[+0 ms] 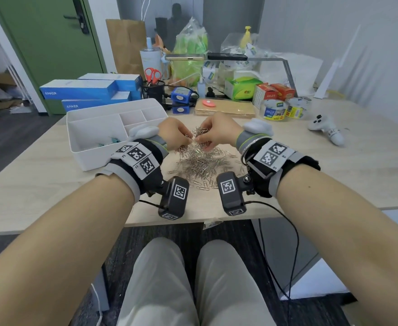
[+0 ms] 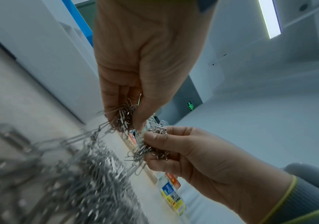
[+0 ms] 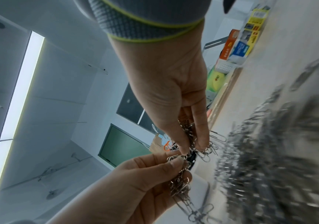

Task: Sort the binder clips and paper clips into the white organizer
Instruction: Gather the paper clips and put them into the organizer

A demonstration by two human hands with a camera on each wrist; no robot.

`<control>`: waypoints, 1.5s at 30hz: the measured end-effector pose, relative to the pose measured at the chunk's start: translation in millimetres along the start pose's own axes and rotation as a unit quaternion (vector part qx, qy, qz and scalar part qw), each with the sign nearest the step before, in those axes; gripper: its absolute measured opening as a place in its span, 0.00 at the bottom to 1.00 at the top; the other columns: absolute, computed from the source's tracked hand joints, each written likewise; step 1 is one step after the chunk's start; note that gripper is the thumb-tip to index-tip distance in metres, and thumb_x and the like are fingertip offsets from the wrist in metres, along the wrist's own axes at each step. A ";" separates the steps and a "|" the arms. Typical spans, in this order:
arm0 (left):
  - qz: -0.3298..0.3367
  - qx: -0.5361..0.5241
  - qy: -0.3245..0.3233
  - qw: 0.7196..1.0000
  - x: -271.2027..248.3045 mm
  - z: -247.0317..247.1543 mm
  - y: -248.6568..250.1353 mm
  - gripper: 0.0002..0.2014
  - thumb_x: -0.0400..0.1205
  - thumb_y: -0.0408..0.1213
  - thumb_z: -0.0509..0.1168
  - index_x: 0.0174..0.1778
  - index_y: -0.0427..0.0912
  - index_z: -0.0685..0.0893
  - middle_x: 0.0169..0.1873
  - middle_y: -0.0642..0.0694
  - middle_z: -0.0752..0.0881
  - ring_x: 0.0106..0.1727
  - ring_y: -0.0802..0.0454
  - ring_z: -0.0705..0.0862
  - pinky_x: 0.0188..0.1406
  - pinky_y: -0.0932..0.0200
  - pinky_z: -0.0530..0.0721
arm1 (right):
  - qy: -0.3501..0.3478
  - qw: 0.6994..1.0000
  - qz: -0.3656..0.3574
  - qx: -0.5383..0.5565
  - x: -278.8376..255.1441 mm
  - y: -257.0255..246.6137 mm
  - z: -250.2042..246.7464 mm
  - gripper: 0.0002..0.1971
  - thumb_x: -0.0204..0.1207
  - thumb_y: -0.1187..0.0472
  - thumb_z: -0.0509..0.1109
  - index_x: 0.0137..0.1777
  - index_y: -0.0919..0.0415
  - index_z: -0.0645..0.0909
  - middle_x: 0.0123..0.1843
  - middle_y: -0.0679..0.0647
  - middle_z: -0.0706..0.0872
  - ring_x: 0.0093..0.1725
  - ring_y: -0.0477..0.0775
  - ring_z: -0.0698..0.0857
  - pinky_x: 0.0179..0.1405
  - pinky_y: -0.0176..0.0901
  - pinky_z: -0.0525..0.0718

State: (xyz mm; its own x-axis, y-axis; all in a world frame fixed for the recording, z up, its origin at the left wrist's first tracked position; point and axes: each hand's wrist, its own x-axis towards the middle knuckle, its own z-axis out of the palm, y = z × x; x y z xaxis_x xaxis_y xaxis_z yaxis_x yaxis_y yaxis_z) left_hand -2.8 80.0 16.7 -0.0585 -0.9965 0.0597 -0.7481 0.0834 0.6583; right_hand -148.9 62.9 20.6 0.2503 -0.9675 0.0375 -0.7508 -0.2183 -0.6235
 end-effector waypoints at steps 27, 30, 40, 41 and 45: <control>-0.065 -0.031 0.104 0.992 47.5 -69.1 -57.1 0.08 0.76 0.33 0.71 0.50 0.40 0.91 0.42 0.41 0.91 0.43 0.48 0.86 0.60 0.49 0.86 | -0.054 0.996 -0.072 -0.001 94.9 -74.3 35.9 0.06 0.71 0.67 0.75 0.47 0.62 0.88 0.40 0.57 0.87 0.43 0.57 0.89 0.53 0.53 0.89; -0.071 -0.033 0.089 0.993 45.2 -72.3 -54.7 0.09 0.79 0.32 0.68 0.52 0.38 0.90 0.36 0.43 0.88 0.38 0.50 0.84 0.53 0.51 0.89 | -0.061 0.995 -0.076 0.002 92.9 -73.9 32.6 0.08 0.71 0.68 0.74 0.50 0.63 0.88 0.42 0.60 0.89 0.42 0.55 0.87 0.54 0.53 0.89; -0.075 -0.032 0.106 0.991 24.7 -66.5 -43.2 0.08 0.84 0.35 0.62 0.52 0.40 0.86 0.42 0.46 0.86 0.29 0.60 0.78 0.36 0.63 0.83 | -0.037 0.994 -0.102 -0.028 62.2 -62.1 15.9 0.11 0.77 0.63 0.70 0.58 0.59 0.87 0.49 0.52 0.86 0.43 0.46 0.81 0.33 0.30 0.79; -0.070 -0.016 0.101 0.992 20.5 -65.4 -41.9 0.07 0.84 0.36 0.61 0.50 0.42 0.84 0.41 0.47 0.86 0.28 0.59 0.77 0.35 0.62 0.82 | -0.029 0.994 -0.097 -0.031 58.3 -56.8 14.3 0.12 0.77 0.62 0.70 0.58 0.59 0.86 0.50 0.51 0.86 0.47 0.46 0.82 0.38 0.32 0.78; -0.050 0.002 0.014 0.999 1.2 -58.5 -37.3 0.09 0.85 0.35 0.58 0.52 0.39 0.83 0.36 0.46 0.84 0.28 0.57 0.77 0.26 0.66 0.75 | -0.023 0.997 -0.049 -0.056 42.0 -29.5 12.6 0.14 0.78 0.61 0.68 0.63 0.60 0.84 0.55 0.53 0.84 0.58 0.51 0.81 0.51 0.35 0.73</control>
State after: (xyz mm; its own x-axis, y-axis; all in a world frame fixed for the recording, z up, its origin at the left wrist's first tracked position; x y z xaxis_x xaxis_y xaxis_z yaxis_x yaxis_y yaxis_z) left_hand 63.7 76.0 36.1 0.0347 -0.9993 0.0157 -0.7522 -0.0158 0.6587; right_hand -108.5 30.3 30.8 0.3526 -0.9341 0.0562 -0.7843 -0.3278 -0.5266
